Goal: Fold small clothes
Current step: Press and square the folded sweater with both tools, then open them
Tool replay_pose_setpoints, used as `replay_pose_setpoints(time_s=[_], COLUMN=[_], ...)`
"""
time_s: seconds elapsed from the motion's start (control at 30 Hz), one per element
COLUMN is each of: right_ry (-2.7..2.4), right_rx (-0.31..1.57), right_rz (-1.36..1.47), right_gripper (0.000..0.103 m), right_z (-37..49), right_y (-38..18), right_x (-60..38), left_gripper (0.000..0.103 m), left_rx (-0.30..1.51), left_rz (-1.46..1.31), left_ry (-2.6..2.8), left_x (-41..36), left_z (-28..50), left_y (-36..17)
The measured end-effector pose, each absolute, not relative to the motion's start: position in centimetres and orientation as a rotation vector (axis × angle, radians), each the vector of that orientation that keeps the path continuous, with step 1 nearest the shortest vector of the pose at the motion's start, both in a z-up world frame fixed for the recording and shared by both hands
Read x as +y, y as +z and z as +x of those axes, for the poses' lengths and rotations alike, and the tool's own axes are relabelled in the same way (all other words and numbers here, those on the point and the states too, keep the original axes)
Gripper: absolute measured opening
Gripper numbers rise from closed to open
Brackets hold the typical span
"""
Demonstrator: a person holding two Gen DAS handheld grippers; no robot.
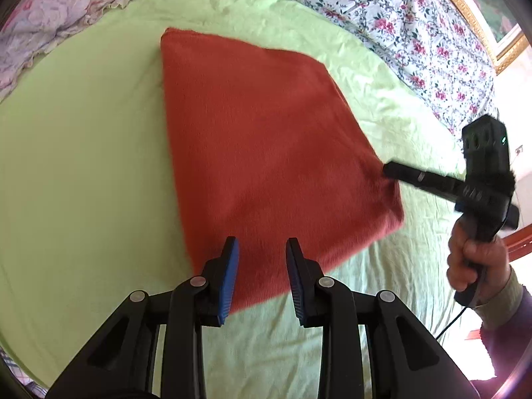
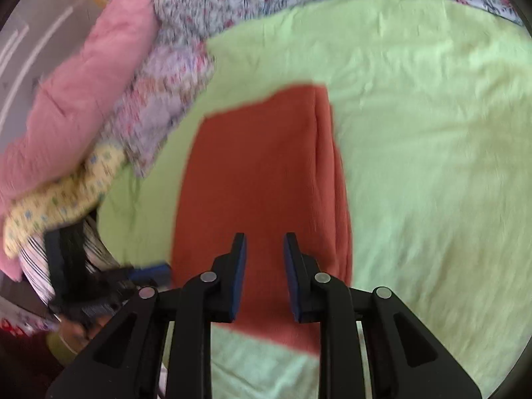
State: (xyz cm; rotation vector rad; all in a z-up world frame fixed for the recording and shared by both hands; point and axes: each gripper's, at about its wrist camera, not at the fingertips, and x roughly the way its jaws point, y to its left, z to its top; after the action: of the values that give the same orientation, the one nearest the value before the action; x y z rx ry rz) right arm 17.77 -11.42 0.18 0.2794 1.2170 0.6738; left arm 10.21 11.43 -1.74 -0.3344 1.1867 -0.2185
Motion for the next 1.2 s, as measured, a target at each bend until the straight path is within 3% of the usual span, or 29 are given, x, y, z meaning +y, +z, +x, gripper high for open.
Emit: replay_pose_setpoints(time_s=[0.33,0.43,0.47,0.53,0.6,0.77,0.8,0.83,0.87,0.97,1.03,1.2], right_ry=[0.577,0.589,0.59,0.583,0.537,0.513,0.516,0.524,0.53,0.546,0.522,0.498], right_rx=[1.318,1.262,1.246,1.226,1.187,1.247,1.251,1.254,1.243,1.147,1.165,1.247], right_rz=[0.238,0.278,0.282,0.282,0.275,0.333,0.321,0.306,0.301,0.313,0.283,0.299], right_gripper=[0.024,0.025,0.027,0.041,0.044,0.044,0.037,0.012,0.011,0.009,0.009,0.009], right_z=[15.9,16.6,17.4,18.9,20.8,23.5,23.4,23.2,22.9,22.4,22.5,23.6], right_y=[-3.5,-1.9,-1.5,-1.3,-1.1,-3.2,-3.4,-3.6,-3.4,-1.2,-1.9,-5.7], right_x=[-12.5,-12.5,-12.4,-12.0,-11.5,-10.5,-10.3,-10.0,-9.9,-10.7,-10.8,-10.9], left_gripper=[0.03,0.037,0.044,0.051,0.058,0.06,0.058,0.052,0.039,0.039,0.04,0.055], left_rx=[1.243,1.194,1.172,1.152,1.134,1.217,1.224,1.218,1.205,1.182,1.191,1.205], left_rz=[-0.344,-0.342,-0.348,-0.369,-0.397,-0.42,-0.412,-0.406,-0.401,-0.353,-0.364,-0.382], left_ry=[-0.175,-0.157,-0.145,-0.1,-0.066,-0.017,-0.012,-0.019,-0.031,-0.027,-0.014,0.012], left_x=[11.8,12.4,12.7,13.4,14.1,14.8,14.7,14.6,14.3,13.5,13.7,14.2], left_z=[9.1,10.0,10.9,12.5,14.5,18.4,18.6,18.7,18.6,18.5,18.5,18.9], left_y=[-4.1,-2.4,-1.9,-1.4,-1.3,-4.1,-4.5,-4.6,-4.5,-4.1,-4.8,-5.9])
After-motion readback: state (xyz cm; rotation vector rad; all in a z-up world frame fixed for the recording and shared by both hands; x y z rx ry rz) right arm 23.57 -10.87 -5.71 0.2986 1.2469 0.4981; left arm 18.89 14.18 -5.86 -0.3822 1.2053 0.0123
